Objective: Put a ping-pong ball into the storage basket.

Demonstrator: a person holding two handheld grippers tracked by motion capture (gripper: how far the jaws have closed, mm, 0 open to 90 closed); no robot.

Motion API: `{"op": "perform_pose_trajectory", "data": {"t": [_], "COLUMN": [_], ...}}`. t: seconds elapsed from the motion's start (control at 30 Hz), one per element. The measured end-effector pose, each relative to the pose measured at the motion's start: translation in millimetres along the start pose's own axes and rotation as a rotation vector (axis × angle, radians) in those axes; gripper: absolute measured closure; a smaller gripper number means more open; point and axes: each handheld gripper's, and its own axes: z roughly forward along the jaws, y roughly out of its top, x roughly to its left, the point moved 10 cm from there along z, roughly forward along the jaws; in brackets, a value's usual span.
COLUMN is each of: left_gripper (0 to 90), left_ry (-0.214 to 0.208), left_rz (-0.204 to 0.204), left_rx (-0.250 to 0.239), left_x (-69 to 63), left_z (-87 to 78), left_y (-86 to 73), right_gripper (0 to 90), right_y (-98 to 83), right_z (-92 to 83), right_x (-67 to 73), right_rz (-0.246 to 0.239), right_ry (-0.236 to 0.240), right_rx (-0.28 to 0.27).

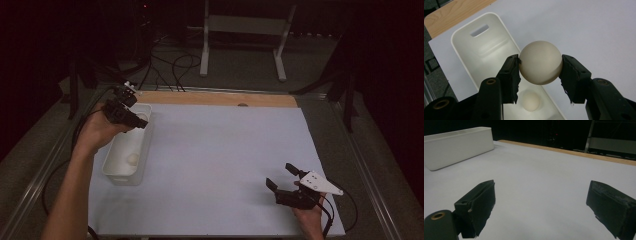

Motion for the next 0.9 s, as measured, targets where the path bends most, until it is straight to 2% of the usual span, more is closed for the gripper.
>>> {"op": "perform_pose_trajectory", "data": {"t": [0.9], "left_gripper": [51.2], "left_ry": [0.004], "left_rz": [-0.034], "left_rx": [-0.01], "left_x": [7.6], "left_z": [10.5], "left_y": [-17.1], "right_gripper": [8.4], "right_y": [0.1], "right_z": [-0.6], "right_x": [-0.3], "right_rz": [-0.004], "right_ry": [-0.002], "right_rx": [0.0]}}
